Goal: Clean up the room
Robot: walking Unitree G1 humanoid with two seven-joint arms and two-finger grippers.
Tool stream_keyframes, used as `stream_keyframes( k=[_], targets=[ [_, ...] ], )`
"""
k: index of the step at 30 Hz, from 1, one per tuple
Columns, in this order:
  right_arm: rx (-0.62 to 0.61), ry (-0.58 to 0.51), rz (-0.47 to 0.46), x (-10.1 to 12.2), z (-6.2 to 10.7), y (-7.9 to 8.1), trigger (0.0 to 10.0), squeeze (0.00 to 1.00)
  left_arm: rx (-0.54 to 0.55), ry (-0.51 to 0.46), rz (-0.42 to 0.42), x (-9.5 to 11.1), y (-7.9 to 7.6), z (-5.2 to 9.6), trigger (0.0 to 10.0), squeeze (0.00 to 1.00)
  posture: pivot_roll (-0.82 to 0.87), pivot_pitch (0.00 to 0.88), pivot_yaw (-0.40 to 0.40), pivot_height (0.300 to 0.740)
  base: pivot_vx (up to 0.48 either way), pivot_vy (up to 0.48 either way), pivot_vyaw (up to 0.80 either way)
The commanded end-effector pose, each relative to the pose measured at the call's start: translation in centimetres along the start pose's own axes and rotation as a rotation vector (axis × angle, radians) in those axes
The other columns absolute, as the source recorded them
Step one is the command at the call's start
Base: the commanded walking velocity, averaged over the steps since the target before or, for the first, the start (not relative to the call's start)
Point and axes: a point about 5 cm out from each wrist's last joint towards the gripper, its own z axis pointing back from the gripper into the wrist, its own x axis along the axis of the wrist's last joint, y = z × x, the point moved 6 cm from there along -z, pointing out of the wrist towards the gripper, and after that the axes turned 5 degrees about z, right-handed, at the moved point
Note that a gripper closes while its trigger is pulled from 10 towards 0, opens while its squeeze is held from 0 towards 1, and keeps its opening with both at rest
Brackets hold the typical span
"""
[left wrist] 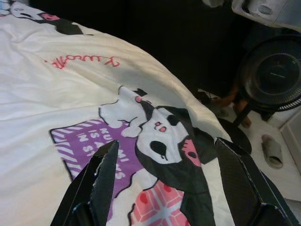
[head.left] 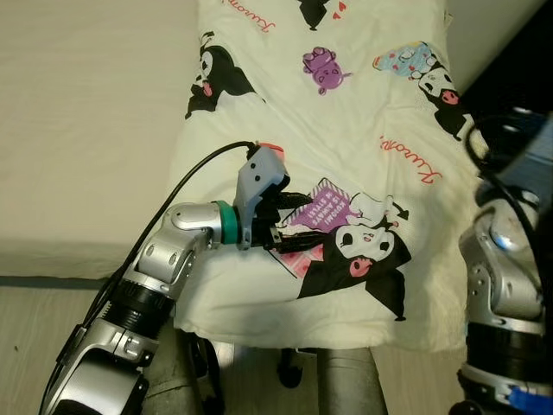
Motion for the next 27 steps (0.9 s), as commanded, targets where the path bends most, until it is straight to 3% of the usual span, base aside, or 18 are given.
stream_keyframes(
  k=[1, 2, 4, 5, 6, 8, 15, 16, 24, 27],
  targets=[
    [0.039, 0.031, -0.011, -1.1, 0.3, 0.5, 10.0, 0.0, 0.002, 0.017, 0.013, -0.9, -0.3, -0.1, 10.0, 0.0, -0.12, 0.237, -0.036, 0.61, 0.0, 0.0, 0.0],
    [0.073, 0.034, -0.025, -1.2, 0.5, 1.2, 10.0, 0.0, 0.015, 0.011, 0.02, -0.9, -0.1, -0.1, 10.0, 0.0, -0.12, 0.237, -0.036, 0.61, 0.0, 0.0, 0.0],
    [0.285, 0.012, -0.1, -0.8, 2.8, 6.2, 10.0, 0.0, 0.227, -0.11, 0.091, 0.8, 2.7, 0.7, 10.0, 0.0, -0.13, 0.223, -0.017, 0.61, 0.0, 0.0, 0.0],
    [0.355, 0.001, -0.131, -0.5, 3.8, 7.8, 10.0, 0.0, 0.303, -0.156, 0.126, 1.4, 3.7, 1.2, 10.0, 0.0, -0.13, 0.223, -0.017, 0.61, 0.0, 0.0, 0.0],
    [0.355, 0.001, -0.131, -0.5, 3.8, 7.8, 10.0, 0.0, 0.303, -0.156, 0.126, 1.4, 3.7, 1.2, 10.0, 0.0, -0.13, 0.223, -0.017, 0.61, 0.0, 0.0, 0.0],
    [0.432, -0.005, -0.163, -0.4, 5.5, 9.9, 10.0, 0.0, 0.459, -0.268, 0.207, 3.0, 5.8, 2.8, 10.0, 0.0, -0.13, 0.209, -0.013, 0.61, 0.0, 0.0, 0.0],
    [0.47, -0.003, -0.191, -0.7, 6.5, 10.8, 10.0, 0.0, 0.642, -0.373, 0.201, 4.7, 7.5, 5.2, 10.0, 0.0, -0.12, 0.196, -0.015, 0.61, 0.0, 0.0, 0.0],
    [0.497, -0.017, -0.215, -0.8, 6.9, 11.0, 10.0, 0.0, 0.749, -0.402, 0.185, 5.4, 8.2, 6.6, 10.0, 0.0, -0.12, 0.194, -0.016, 0.61, 0.0, 0.0, 0.0],
    [0.473, -0.016, -0.15, -1.5, 6.5, 10.5, 10.0, 0.0, 0.785, -0.424, 0.203, 5.9, 8.3, 7.2, 10.0, 0.0, -0.11, 0.189, -0.015, 0.624, 0.0, 0.0, 0.0],
    [0.452, -0.028, -0.131, -1.6, 6.1, 9.9, 10.0, 0.0, 0.773, -0.431, 0.301, 5.7, 8.0, 6.9, 10.0, 0.0, -0.11, 0.187, -0.014, 0.639, 0.0, 0.0, 0.0]
  ],
)
